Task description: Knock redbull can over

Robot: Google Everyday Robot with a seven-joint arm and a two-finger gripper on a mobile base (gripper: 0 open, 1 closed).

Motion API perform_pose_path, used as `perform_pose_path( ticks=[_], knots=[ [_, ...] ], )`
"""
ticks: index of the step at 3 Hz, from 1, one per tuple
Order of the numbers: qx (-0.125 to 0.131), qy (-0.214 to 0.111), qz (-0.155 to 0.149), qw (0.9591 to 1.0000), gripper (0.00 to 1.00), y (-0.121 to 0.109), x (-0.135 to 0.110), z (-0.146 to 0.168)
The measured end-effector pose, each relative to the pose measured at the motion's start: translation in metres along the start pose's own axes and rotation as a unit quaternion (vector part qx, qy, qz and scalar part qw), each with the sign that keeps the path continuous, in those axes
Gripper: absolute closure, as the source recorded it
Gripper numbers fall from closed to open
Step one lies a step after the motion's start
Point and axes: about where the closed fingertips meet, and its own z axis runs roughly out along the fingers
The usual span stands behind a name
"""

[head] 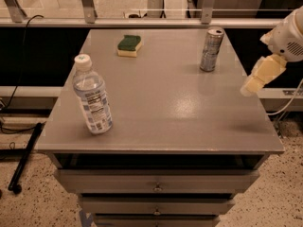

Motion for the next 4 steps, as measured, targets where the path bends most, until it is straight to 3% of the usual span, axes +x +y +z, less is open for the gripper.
perform_pose_path(
  ticks=[1, 2, 3, 4],
  knots=[
    [0.002, -0.037, 0.047, 0.9982, 0.0, -0.039, 0.001, 0.033],
    [-0.002, -0.09, 0.069, 0.9936, 0.0, -0.067, -0.012, 0.059],
    [-0.025, -0.153, 0.085, 0.9842, 0.0, -0.076, -0.03, 0.082],
    [-0.057, -0.235, 0.093, 0.9658, 0.0, -0.061, -0.064, 0.093]
  ],
)
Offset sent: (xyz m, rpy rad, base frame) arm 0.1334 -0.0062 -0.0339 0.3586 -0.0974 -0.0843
